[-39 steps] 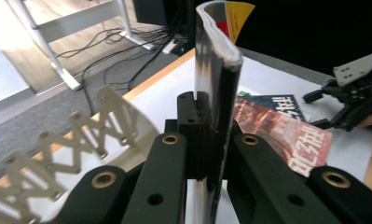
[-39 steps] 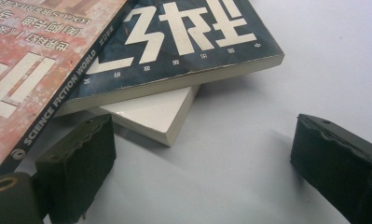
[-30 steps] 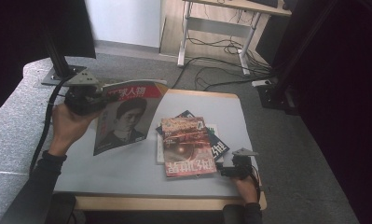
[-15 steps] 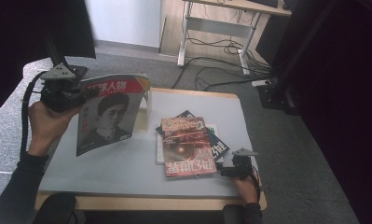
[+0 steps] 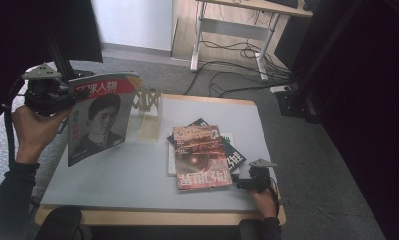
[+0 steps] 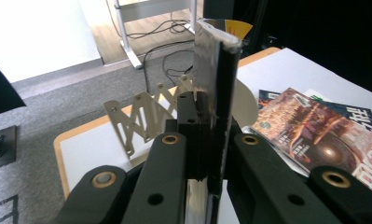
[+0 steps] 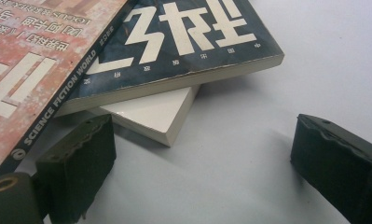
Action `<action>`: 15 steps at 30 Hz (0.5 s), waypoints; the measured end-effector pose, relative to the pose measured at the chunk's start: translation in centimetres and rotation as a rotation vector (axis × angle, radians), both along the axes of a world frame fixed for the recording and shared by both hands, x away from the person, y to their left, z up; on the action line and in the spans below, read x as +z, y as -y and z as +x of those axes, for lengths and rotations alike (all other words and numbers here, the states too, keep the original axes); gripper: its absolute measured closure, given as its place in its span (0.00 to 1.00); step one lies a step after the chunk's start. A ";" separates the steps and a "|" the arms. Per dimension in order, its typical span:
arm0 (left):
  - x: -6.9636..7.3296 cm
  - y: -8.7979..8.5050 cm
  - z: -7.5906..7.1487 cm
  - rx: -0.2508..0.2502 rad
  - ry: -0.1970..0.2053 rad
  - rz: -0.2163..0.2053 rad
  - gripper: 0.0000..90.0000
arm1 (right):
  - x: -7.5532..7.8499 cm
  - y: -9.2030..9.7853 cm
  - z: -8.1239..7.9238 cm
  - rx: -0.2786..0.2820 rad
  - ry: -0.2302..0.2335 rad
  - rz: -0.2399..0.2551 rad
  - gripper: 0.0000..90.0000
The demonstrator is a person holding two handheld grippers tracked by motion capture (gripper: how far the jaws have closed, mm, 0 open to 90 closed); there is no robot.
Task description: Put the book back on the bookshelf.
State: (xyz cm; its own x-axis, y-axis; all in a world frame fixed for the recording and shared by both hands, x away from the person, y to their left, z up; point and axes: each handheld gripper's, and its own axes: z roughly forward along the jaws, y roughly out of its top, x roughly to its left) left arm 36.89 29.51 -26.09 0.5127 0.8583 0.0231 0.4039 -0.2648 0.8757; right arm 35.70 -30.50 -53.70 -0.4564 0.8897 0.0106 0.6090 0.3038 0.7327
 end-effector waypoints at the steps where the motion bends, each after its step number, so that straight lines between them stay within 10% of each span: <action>1: 0.0 -0.2 0.1 0.005 -0.003 0.001 0.97 | 0.0 0.0 0.0 0.000 0.000 0.000 0.07; 15: -0.6 -1.8 2.1 0.089 -0.013 -0.021 0.97 | 0.0 0.0 0.0 -0.003 0.004 0.001 0.07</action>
State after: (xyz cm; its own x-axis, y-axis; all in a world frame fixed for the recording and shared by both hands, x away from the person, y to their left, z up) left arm 38.95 31.33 -26.72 0.4341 0.9008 -0.0013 0.4366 -0.2091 0.8750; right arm 35.70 -30.48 -53.72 -0.4536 0.8912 0.0098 0.6073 0.3010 0.7353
